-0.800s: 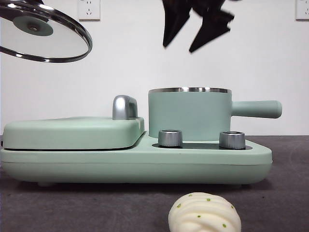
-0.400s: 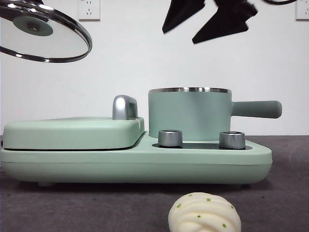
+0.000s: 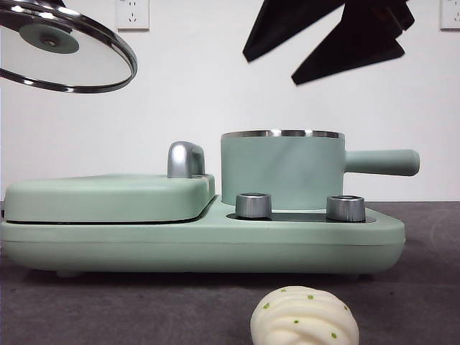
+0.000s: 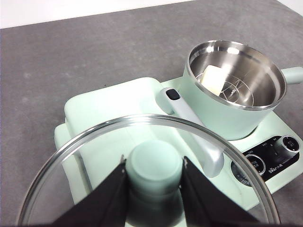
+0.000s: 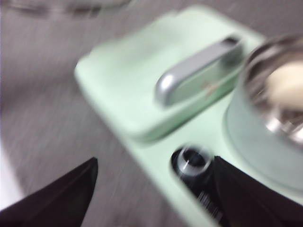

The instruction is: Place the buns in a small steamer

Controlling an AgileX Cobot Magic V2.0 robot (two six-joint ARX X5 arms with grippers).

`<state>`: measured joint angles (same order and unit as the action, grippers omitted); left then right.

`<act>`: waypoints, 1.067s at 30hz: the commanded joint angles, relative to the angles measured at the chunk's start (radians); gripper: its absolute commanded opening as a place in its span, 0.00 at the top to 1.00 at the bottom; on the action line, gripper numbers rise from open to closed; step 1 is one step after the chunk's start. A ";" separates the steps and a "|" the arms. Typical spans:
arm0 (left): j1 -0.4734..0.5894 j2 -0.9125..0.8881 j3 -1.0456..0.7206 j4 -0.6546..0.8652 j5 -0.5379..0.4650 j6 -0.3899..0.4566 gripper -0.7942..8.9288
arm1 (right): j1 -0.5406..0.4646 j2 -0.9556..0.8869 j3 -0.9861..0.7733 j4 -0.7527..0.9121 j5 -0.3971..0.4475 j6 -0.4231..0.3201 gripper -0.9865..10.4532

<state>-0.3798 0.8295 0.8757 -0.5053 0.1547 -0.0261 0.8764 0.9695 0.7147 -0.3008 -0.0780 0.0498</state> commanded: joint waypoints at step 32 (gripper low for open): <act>-0.003 0.002 0.019 0.023 -0.002 0.018 0.90 | 0.190 0.346 -0.140 0.027 0.032 -0.134 0.58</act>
<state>-0.3798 0.8295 0.8757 -0.5064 0.1547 -0.0181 1.0534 1.2984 0.5701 -0.2832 -0.0479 -0.0811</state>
